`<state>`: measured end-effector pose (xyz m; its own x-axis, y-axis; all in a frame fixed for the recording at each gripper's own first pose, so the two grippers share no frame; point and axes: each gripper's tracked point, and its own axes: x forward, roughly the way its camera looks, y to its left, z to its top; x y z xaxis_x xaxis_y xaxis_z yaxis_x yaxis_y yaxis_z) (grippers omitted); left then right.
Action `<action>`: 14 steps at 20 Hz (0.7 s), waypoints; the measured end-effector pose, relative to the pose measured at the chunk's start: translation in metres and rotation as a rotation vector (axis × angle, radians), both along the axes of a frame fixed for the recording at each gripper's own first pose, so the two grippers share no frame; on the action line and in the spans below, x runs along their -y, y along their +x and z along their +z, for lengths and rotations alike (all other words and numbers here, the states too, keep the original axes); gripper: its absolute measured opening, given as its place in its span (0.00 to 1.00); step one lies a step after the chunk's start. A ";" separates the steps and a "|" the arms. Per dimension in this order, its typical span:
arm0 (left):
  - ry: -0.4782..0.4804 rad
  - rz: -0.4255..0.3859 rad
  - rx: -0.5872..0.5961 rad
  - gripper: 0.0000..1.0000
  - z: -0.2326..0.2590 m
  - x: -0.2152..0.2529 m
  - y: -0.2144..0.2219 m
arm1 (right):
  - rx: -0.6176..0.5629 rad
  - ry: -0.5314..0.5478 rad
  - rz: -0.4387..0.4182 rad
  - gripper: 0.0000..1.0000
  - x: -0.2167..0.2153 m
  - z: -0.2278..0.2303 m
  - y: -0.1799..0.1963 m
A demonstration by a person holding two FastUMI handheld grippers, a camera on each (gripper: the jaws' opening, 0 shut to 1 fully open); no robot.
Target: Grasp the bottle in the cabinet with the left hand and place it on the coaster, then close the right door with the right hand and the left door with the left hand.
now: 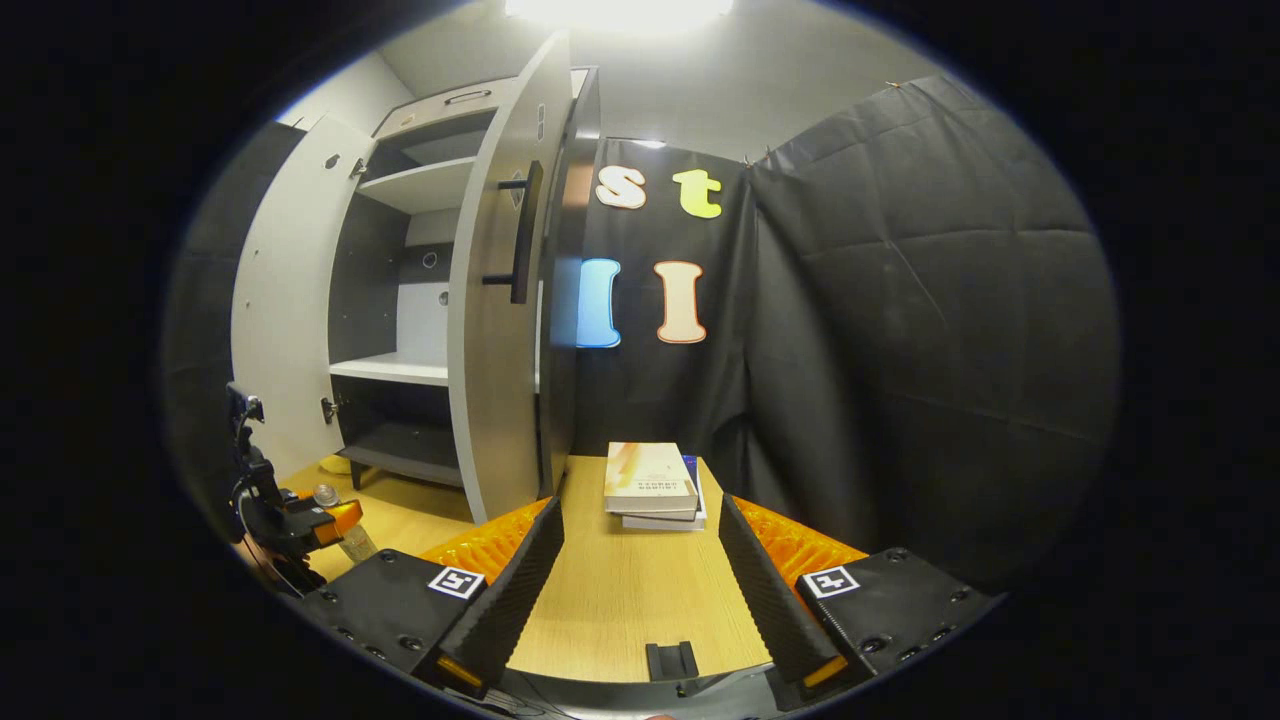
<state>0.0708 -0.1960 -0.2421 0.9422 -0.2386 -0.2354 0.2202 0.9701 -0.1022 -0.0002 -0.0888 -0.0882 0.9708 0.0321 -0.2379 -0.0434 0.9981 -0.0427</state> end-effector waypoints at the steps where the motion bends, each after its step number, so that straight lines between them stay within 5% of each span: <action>1: -0.001 0.010 0.001 0.77 0.006 -0.002 -0.001 | 0.002 0.008 0.003 1.00 -0.001 0.002 0.002; 3: 0.007 0.029 0.016 0.94 0.023 -0.007 -0.002 | 0.016 0.026 0.011 1.00 -0.001 0.009 0.007; 14: 0.020 0.130 0.110 0.94 0.158 -0.058 -0.033 | 0.117 0.153 -0.003 0.99 0.017 0.102 0.079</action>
<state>0.0377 -0.1380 -0.0841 0.9851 -0.1095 -0.1327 0.1016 0.9927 -0.0650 0.0789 -0.1063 0.0140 0.9917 0.0565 -0.1155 -0.0443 0.9934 0.1054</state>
